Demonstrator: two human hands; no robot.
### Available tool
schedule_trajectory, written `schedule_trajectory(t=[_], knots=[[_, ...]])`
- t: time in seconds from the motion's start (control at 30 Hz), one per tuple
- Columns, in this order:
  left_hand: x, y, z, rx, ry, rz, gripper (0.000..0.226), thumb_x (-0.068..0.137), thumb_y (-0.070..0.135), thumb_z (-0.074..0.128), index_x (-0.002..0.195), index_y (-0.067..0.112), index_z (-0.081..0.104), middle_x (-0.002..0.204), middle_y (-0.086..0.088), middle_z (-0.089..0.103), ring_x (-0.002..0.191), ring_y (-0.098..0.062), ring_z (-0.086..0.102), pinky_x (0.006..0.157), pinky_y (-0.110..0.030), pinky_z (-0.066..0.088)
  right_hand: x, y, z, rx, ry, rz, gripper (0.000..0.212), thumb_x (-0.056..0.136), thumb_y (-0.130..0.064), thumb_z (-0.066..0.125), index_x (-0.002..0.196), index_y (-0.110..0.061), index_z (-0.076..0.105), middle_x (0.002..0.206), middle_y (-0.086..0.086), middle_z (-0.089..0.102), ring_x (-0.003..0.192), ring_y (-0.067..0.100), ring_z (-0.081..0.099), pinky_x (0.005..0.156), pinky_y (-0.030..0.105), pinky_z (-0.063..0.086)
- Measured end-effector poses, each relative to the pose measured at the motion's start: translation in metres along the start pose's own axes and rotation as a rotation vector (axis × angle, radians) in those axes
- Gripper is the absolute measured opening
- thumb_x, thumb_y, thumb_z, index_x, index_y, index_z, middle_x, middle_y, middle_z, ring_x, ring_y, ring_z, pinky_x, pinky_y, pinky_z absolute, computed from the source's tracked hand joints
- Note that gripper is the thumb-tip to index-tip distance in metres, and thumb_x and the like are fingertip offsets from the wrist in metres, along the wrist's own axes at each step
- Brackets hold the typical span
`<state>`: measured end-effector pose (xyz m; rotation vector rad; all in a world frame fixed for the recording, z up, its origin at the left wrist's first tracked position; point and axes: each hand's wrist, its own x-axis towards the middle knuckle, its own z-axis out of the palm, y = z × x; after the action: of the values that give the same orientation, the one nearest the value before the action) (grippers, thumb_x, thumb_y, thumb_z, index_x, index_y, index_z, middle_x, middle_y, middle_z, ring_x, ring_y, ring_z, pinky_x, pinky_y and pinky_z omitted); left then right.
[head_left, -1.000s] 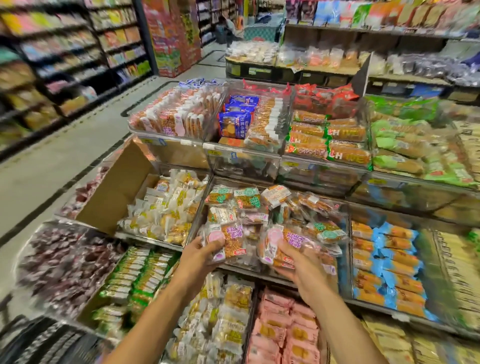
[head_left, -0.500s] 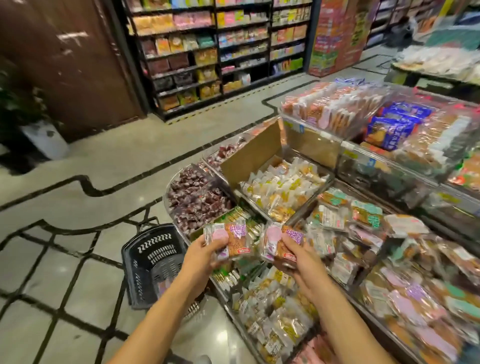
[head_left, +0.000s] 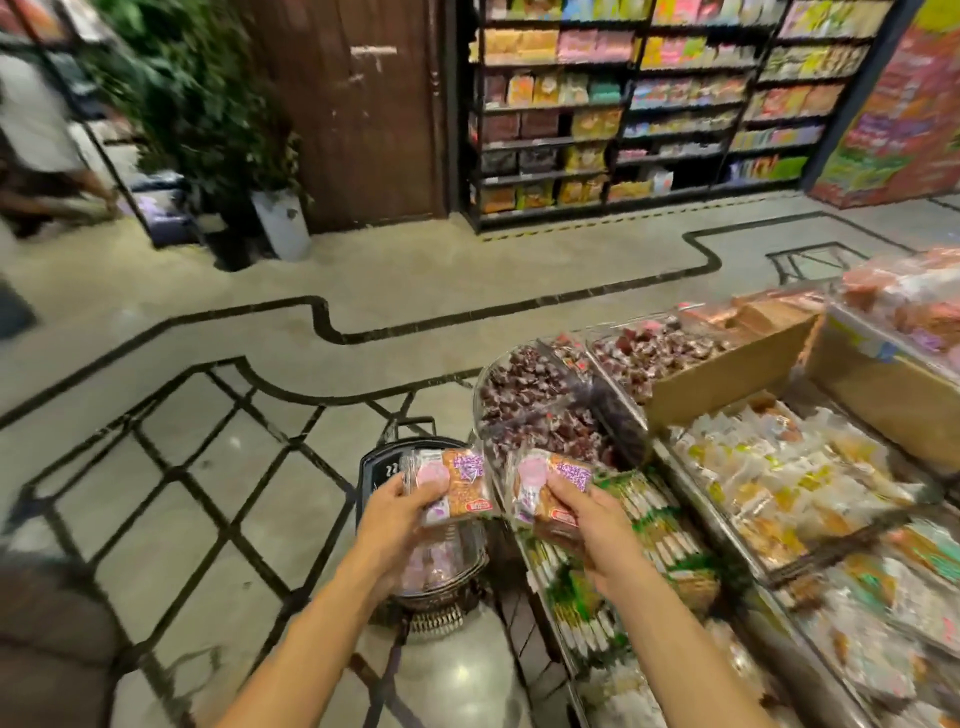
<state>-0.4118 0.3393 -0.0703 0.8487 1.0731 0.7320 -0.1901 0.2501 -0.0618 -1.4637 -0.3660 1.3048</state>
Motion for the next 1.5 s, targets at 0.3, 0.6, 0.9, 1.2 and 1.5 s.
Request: schedule_trajectory(t=[0.3,0.6,0.9,1.2,1.5], knots=[[0.061,0.023,-0.092,-0.067,0.118,-0.044,0.033,0.097,0.009,0.068,0.129,0.006,0.063,0.113,-0.016,0.078,0.103,-0.033,0.076,0.084,-0.042,0.058,0.081,0.006,0.092,0.004,-0.095,0.066,0.036,0.093,-0.024,0.074,0.122,-0.004,0.067,0.108,0.016,0.079,0.093,0.030,0.078,0.079,0.040,0.063],[0.156,0.015,-0.133,-0.072,0.308,-0.103,0.034,0.094,0.007,0.072,0.126,0.003,0.063,0.114,-0.016,0.077,0.104,-0.032,0.076,0.088,-0.043,0.062,0.206,0.027,0.136,-0.055,-0.163,0.158,0.032,0.099,-0.023,0.069,0.127,-0.010,0.064,0.110,0.011,0.079,0.099,0.028,0.077,0.088,0.042,0.059],[0.270,-0.030,-0.166,-0.074,0.434,-0.223,0.033,0.092,0.004,0.073,0.124,0.003,0.065,0.112,-0.017,0.078,0.099,-0.029,0.077,0.081,-0.034,0.065,0.344,0.081,0.152,-0.122,-0.148,0.234,0.033,0.094,-0.027,0.076,0.123,-0.013,0.069,0.113,0.009,0.079,0.100,0.027,0.077,0.071,0.031,0.060],[0.404,-0.181,-0.227,0.066,0.414,-0.448,0.038,0.089,0.008,0.079,0.125,0.002,0.070,0.112,-0.017,0.078,0.105,-0.036,0.075,0.098,-0.055,0.058,0.462,0.232,0.138,-0.174,0.107,0.336,0.021,0.089,-0.019,0.082,0.100,-0.009,0.068,0.093,0.006,0.079,0.083,0.020,0.076,0.072,0.037,0.060],[0.516,-0.347,-0.271,0.358,0.321,-0.666,0.029,0.088,0.003,0.080,0.084,0.027,0.064,0.088,0.002,0.073,0.087,-0.020,0.070,0.091,-0.036,0.054,0.544,0.430,0.101,-0.297,0.300,0.540,0.038,0.075,-0.030,0.095,0.092,-0.011,0.067,0.094,0.010,0.078,0.091,0.030,0.075,0.095,0.045,0.057]])
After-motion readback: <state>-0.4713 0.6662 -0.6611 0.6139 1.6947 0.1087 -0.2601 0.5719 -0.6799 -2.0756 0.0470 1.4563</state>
